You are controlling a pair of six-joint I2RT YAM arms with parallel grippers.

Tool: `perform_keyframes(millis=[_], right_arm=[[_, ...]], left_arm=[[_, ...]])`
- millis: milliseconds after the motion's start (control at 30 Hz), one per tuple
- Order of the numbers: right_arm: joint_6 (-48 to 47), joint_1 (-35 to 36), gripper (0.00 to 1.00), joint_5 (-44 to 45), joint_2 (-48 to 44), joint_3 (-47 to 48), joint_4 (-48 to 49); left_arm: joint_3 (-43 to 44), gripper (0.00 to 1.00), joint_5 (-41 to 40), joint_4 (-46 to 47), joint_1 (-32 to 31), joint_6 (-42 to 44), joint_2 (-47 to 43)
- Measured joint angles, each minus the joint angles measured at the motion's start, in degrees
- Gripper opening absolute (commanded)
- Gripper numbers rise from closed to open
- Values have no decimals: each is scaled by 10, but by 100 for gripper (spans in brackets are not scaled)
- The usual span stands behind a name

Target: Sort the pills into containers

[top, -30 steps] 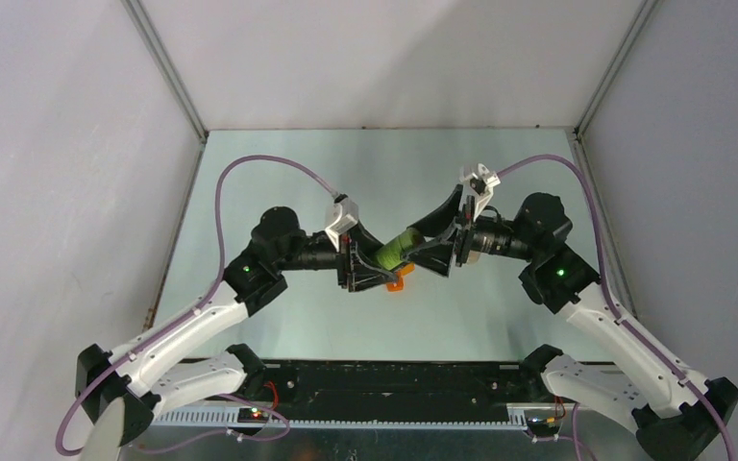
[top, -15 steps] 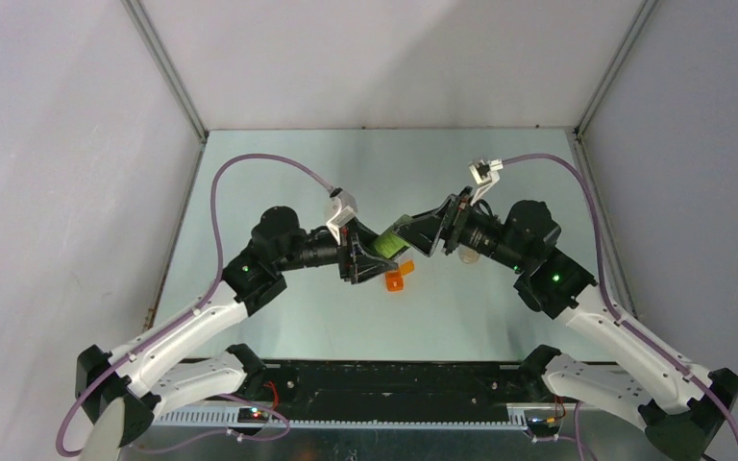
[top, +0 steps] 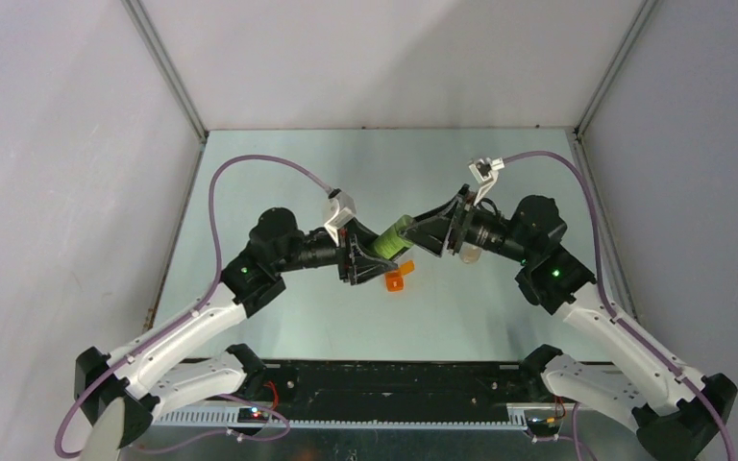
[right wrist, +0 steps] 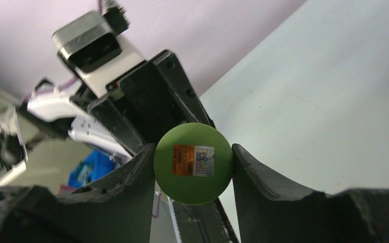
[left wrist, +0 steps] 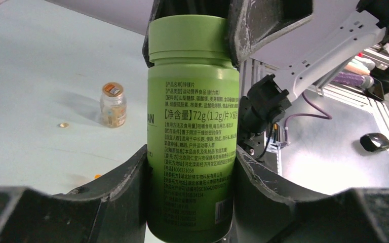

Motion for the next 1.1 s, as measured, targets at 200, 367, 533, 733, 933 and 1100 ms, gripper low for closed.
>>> perform_keyframes(millis=[200, 367, 533, 733, 933, 1100], right_arm=[[-95, -67, 8, -194, -2, -20, 59], [-177, -101, 4, -279, -28, -21, 71], [-213, -101, 3, -318, -45, -21, 98], [-207, -101, 5, -209, -50, -21, 80], [-195, -101, 7, -67, -68, -21, 4], [-193, -102, 7, 9, -72, -21, -57]], left_arm=[[0, 0, 49, 2, -2, 2, -2], [-7, 0, 101, -8, 0, 6, -3], [-8, 0, 129, -8, 1, 6, -3], [-8, 0, 63, -34, 1, 33, -3], [-19, 0, -57, -57, -2, 100, 12], [-20, 0, -164, -110, -21, 174, 92]])
